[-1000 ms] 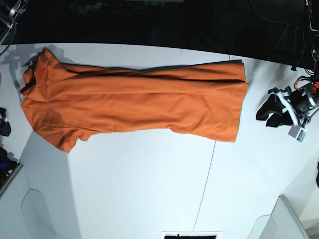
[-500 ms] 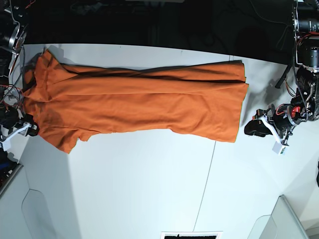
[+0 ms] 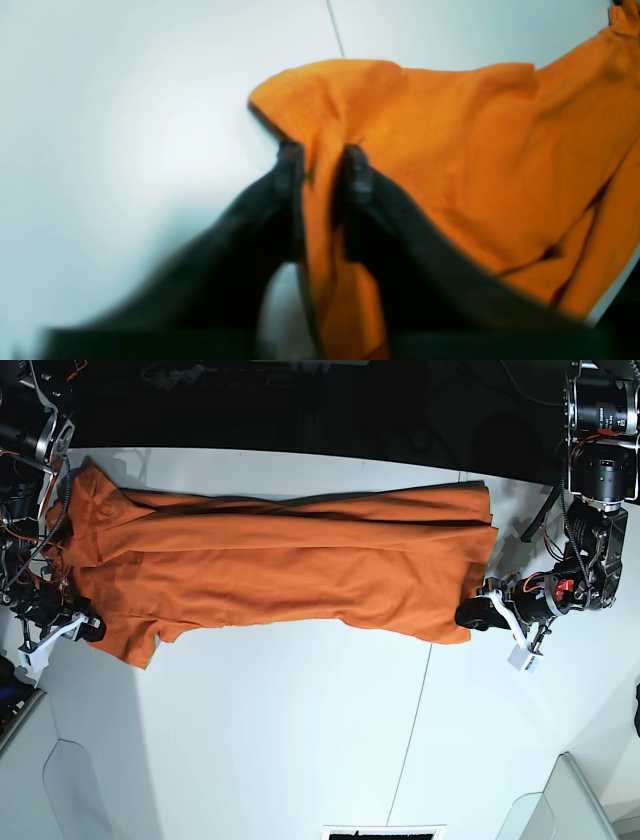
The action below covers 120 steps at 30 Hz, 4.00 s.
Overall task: Layout the t-shirt on the table in an organized manner, then fold the t-shirt properly
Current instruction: 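Grasp the folded shirt ends with both grippers, then hold the shirt ends and pull them apart to straighten the strip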
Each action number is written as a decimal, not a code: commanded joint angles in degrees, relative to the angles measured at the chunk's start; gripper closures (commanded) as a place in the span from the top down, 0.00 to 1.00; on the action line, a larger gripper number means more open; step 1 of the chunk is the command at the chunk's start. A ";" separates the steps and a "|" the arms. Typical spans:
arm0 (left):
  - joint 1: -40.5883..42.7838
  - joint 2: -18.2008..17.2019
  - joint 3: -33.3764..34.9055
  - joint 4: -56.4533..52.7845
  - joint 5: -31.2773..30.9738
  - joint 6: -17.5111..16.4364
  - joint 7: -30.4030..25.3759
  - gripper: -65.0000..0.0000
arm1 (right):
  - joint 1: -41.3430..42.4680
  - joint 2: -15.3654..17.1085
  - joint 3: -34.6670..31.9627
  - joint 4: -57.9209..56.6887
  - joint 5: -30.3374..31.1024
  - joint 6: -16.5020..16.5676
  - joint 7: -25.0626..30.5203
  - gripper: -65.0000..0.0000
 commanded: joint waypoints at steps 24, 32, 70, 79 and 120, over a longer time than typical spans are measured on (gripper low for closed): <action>12.22 -20.02 -0.50 22.84 -25.59 -1.81 13.60 0.00 | -13.22 10.36 0.24 27.61 22.21 1.77 -17.62 0.00; 18.27 -21.92 -0.48 27.58 -30.95 -1.81 19.47 0.00 | -21.77 13.03 0.28 34.03 22.38 1.77 -17.84 0.00; 22.82 -19.41 -0.48 27.45 -24.46 -1.81 16.13 0.49 | -36.65 1.01 3.61 44.85 25.44 1.68 -18.88 0.00; 24.65 -12.09 -0.48 25.11 -17.18 -1.81 12.02 0.49 | -37.86 -3.04 3.58 44.61 19.74 1.66 -16.24 0.00; 24.50 -14.99 -0.42 55.12 2.32 1.99 6.12 0.00 | -37.86 -3.02 3.58 44.61 15.50 1.66 -16.20 0.00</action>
